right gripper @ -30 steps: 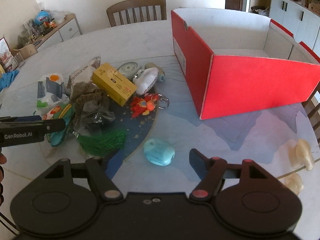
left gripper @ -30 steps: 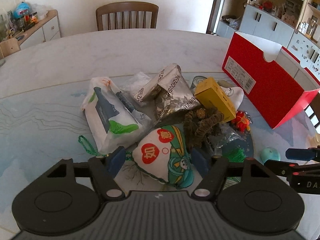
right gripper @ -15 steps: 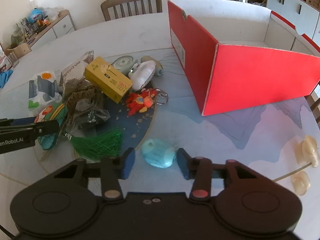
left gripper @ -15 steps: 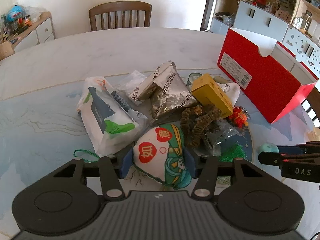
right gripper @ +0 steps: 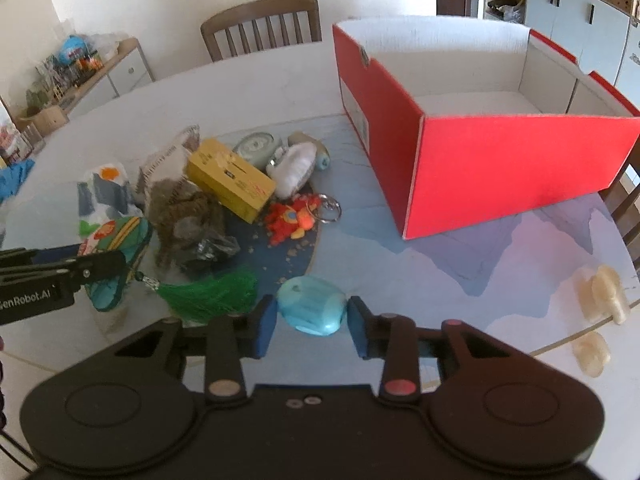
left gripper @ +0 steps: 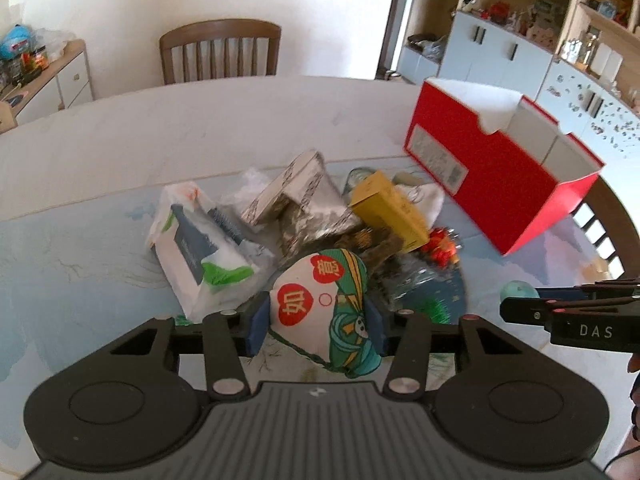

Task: Organize objects
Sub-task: 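Grasp the embroidered pouch with the left gripper while the right grasps the blue soap, then carry pouch and blue soap into the red box and open both grippers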

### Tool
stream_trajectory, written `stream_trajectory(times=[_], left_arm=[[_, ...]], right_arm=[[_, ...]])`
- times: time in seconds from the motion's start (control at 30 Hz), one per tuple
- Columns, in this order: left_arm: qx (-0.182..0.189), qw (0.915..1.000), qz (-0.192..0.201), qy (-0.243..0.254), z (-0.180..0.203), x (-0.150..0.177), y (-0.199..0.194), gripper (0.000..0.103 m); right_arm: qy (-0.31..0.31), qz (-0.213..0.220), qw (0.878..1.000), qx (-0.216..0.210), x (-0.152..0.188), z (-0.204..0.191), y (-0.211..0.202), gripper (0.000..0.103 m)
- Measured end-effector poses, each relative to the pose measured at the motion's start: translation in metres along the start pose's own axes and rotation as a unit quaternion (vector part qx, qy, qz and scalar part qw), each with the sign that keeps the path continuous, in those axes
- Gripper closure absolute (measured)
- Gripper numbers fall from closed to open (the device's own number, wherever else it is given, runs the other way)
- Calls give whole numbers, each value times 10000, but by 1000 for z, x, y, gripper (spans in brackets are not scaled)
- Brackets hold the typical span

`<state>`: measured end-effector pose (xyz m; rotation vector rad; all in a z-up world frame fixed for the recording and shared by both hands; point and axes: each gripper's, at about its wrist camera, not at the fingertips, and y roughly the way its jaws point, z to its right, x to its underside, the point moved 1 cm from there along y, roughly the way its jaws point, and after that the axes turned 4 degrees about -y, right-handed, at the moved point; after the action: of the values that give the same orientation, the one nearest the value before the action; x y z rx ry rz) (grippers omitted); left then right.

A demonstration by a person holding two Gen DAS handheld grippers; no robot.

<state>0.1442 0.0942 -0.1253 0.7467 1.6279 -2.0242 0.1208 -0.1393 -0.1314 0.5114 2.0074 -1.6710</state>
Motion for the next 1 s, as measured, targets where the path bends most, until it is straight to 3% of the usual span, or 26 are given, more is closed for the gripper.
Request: stream_trajectory(times=[0.2, 0.37, 0.67, 1.0], left_arm=[[295, 9995, 129, 16, 7, -19, -23, 55], [466, 9977, 369, 326, 21, -40, -40, 55], [812, 9938, 464, 607, 50, -93, -50, 55], [745, 9934, 531, 694, 107, -140, -40, 55]], right_arm=[[-56, 168, 9998, 22, -10, -3, -28, 66], [-165, 338, 9993, 9, -25, -2, -50, 66], [-352, 618, 9975, -37, -62, 19, -81, 66], [-476, 750, 9959, -138, -94, 70, -91, 66]])
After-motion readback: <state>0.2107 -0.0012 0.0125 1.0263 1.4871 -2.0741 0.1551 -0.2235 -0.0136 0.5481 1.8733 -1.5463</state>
